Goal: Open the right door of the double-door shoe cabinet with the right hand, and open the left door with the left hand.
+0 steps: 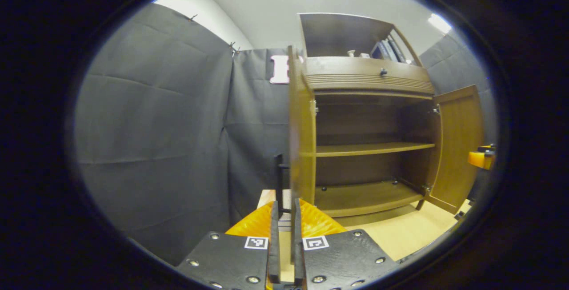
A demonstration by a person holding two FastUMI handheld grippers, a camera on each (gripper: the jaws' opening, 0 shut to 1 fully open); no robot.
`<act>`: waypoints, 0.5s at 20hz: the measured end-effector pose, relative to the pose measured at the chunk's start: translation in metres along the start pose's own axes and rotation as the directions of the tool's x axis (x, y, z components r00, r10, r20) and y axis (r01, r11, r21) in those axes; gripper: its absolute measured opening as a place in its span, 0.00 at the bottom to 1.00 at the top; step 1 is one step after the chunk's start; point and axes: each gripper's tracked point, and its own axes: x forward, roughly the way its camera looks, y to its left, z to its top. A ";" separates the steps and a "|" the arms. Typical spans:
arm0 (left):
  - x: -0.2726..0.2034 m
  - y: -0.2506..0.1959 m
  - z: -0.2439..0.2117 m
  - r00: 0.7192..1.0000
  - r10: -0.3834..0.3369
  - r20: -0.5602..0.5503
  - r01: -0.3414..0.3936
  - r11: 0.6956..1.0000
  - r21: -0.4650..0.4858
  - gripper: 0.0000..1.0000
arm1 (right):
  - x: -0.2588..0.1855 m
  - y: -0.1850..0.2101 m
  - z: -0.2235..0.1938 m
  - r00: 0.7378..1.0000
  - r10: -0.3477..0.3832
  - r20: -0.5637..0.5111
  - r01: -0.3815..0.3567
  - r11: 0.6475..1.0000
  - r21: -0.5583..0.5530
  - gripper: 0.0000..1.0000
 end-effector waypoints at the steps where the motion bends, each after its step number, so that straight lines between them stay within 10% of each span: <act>1: -0.009 -0.011 0.003 1.000 -0.009 0.000 0.009 1.000 -0.004 0.15 | -0.005 -0.005 0.002 1.000 -0.002 0.006 0.002 1.000 -0.003 0.97; 10: -0.066 -0.080 0.022 0.999 -0.029 0.021 0.028 0.999 0.046 0.18 | -0.056 -0.051 0.004 0.999 -0.010 0.052 0.012 0.999 -0.048 0.99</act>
